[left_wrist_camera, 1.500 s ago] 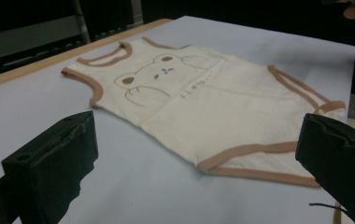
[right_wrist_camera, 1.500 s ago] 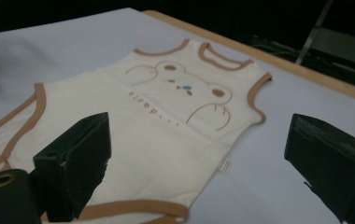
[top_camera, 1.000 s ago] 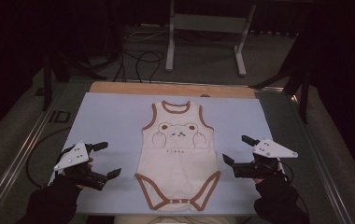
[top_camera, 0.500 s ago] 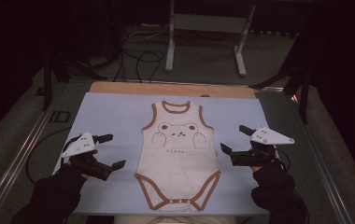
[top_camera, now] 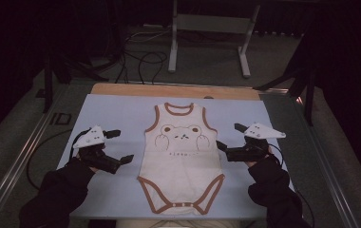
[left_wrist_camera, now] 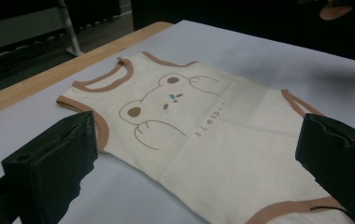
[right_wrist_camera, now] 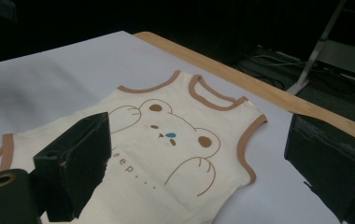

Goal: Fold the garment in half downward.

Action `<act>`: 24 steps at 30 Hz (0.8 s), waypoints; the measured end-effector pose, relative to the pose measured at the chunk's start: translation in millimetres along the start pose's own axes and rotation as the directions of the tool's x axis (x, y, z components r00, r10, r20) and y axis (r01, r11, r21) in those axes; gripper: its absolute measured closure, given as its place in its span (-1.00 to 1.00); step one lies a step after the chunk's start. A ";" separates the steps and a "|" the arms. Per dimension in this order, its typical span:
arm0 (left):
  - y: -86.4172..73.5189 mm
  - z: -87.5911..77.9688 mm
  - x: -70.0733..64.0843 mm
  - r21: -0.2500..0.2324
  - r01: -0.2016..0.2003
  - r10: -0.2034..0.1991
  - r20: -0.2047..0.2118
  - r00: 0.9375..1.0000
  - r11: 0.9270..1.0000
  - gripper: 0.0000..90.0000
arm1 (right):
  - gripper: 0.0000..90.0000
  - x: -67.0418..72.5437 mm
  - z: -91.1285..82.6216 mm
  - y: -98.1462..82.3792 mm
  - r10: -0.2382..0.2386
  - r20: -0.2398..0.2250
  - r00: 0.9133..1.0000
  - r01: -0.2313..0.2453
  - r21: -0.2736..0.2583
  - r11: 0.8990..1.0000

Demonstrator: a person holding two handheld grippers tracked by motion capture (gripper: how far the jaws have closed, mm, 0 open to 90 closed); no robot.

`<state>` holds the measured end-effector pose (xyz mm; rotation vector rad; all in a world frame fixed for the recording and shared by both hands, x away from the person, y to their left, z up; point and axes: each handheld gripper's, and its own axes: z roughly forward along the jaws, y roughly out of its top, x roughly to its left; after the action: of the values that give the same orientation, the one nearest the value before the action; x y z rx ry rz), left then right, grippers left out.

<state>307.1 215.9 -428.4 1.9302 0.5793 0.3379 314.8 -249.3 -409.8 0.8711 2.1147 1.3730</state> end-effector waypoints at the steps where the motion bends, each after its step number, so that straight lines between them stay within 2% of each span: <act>1: 0.2 1.5 1.0 0.005 -0.001 0.001 0.000 1.000 1.000 -1.00 | -0.83 -0.5 2.3 -0.5 0.002 -0.002 1.000 -0.002 0.002 1.000; 10: 0.7 15.9 8.4 0.039 0.011 -0.011 -0.001 1.000 0.999 -1.00 | -0.83 -8.8 19.8 -10.8 0.052 -0.048 0.997 -0.051 0.030 0.998; 21: 1.3 32.2 13.8 0.059 0.016 -0.016 0.011 1.000 0.998 -1.00 | -0.83 -15.9 40.4 -22.8 0.062 -0.050 0.997 -0.058 0.077 0.995; 24: -0.2 42.8 16.6 0.084 0.025 -0.026 0.019 0.999 0.996 -1.00 | -0.83 -19.2 48.0 -28.7 0.072 -0.049 0.996 -0.067 0.091 0.994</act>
<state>341.6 191.8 -446.8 2.0030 0.6130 0.2819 353.3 -241.9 -454.1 0.9622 2.2193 1.3580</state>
